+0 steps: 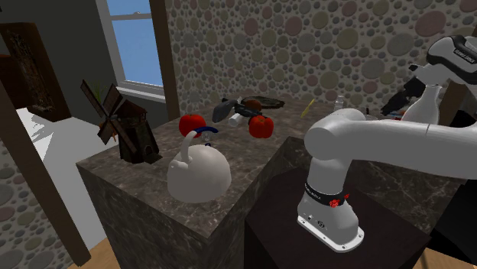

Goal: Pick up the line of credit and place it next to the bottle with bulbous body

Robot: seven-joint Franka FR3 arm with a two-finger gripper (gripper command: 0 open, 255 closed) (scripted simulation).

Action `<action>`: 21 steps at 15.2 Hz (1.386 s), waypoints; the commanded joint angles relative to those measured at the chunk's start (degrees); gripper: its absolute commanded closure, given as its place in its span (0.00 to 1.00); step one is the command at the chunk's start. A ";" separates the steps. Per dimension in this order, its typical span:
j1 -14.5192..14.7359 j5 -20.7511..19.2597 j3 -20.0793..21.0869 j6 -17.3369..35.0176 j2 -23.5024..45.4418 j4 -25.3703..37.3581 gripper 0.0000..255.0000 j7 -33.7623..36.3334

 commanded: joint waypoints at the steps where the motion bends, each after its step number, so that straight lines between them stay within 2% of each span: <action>1: -0.34 -0.84 -0.94 0.71 -0.56 -0.78 1.00 -0.31; 15: -1.88 -7.65 -8.08 5.34 -4.77 -4.97 1.00 -2.12; 21: -1.53 -9.09 -7.32 3.90 -6.83 -4.76 1.00 -1.16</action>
